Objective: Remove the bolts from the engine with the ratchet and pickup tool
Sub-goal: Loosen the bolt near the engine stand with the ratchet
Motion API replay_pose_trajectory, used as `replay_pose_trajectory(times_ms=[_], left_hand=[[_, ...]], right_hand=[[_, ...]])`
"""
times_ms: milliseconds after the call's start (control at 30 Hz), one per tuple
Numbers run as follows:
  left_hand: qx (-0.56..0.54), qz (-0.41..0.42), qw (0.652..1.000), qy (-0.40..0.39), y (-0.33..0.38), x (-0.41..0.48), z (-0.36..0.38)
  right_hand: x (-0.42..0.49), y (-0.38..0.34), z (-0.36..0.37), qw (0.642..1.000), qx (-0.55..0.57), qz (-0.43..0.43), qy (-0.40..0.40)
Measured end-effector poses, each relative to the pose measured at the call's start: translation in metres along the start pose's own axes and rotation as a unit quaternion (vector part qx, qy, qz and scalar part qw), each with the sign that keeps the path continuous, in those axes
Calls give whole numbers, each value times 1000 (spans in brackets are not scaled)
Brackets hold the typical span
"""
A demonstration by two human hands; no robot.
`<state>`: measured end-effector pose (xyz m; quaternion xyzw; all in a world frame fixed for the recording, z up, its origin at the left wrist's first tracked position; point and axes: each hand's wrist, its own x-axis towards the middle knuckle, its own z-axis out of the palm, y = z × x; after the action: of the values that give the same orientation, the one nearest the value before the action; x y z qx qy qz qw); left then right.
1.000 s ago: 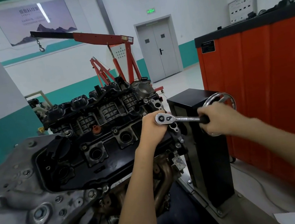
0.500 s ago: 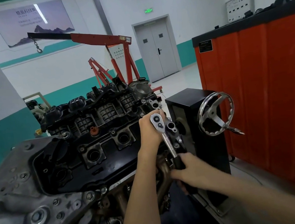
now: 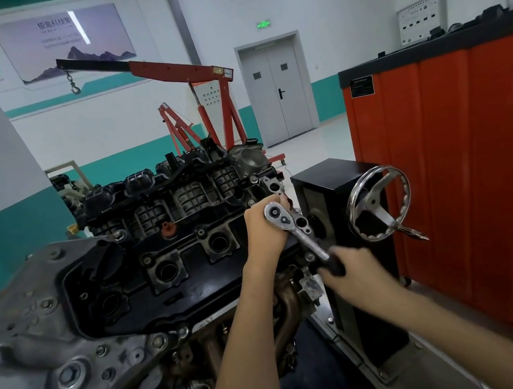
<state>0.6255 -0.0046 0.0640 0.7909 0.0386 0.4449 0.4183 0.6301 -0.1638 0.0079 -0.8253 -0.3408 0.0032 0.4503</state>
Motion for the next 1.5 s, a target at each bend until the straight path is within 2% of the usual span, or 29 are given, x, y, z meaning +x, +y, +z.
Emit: replay_pose_trajectory(times_ms=[100,167,233,333,433,533,600,700,733,800,867,967,1033,1067,1133,1233,1300,1400,1433,1500], left_hand=[[-4,24,1000,-17,2,-2,1],[-15,26,999,-23,1,-2,-1],[-12,18,999,-33,-2,0,-4],[14,18,997,-72,-5,2,-8],[44,29,993,-107,-2,5,-9],[40,24,996,-80,1,3,-6],[15,0,999,-39,-1,2,-5],[-5,4,1000,-27,-3,1,-3],[-2,11,1000,-29,-1,0,-2],[-1,27,999,-36,2,-2,0],[-18,27,999,-39,3,-4,0],[-12,20,999,-48,0,-1,-3],[6,14,998,-64,-2,1,-6],[15,15,997,-74,-2,1,-6],[35,23,995,-93,-1,2,-7],[49,18,996,-78,1,1,-5],[8,-21,1000,-17,-2,1,-3],[-41,-29,998,27,-3,0,2],[-44,-23,998,26,-2,-1,4],[-45,-7,999,9,0,-3,5]], right_hand=[[-24,-19,33,971,218,30,-88],[-28,-24,32,960,242,31,-140],[-18,-17,15,977,149,22,-148],[14,-5,-33,992,-58,-1,-116],[49,-5,-84,962,-261,-71,-23],[58,-12,-99,943,-313,-110,3],[44,-9,-80,962,-261,-84,-7],[9,-5,-27,996,-47,-7,-77],[-3,-7,-9,994,41,15,-104],[-20,-19,20,968,206,35,-142],[-27,-27,34,952,262,42,-155],[-17,-18,18,972,171,51,-154],[3,-7,-13,993,-4,38,-115],[16,-3,-32,990,-110,18,-89],[40,-4,-70,961,-271,-36,-31],[59,-14,-94,924,-367,-102,35],[47,-14,-78,939,-328,-90,49],[8,-10,-23,994,-108,-4,-22],[-4,-13,-6,998,-12,21,-58],[-20,-22,18,983,141,40,-108]])
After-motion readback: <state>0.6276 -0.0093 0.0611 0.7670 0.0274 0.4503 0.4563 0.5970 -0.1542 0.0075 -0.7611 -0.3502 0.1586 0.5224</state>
